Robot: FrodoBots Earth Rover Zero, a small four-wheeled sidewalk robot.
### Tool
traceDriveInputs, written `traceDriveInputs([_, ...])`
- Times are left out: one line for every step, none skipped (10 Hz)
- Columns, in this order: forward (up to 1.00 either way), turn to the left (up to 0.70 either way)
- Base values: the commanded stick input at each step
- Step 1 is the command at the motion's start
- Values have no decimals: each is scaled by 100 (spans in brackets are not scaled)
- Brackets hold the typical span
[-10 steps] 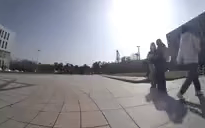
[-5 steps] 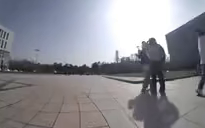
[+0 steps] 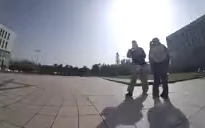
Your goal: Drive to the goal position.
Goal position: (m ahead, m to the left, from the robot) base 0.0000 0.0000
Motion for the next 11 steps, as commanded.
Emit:
traceDriveInputs([0, -18])
traceDriveInputs([0, 1])
traceDriveInputs([0, 2])
traceDriveInputs([0, 3])
traceDriveInputs([0, 1])
traceDriveInputs([0, 0])
traceDriveInputs([0, 0])
traceDriveInputs([0, 0])
traceDriveInputs([0, 0])
traceDriveInputs([0, 0])
traceDriveInputs([0, 0])
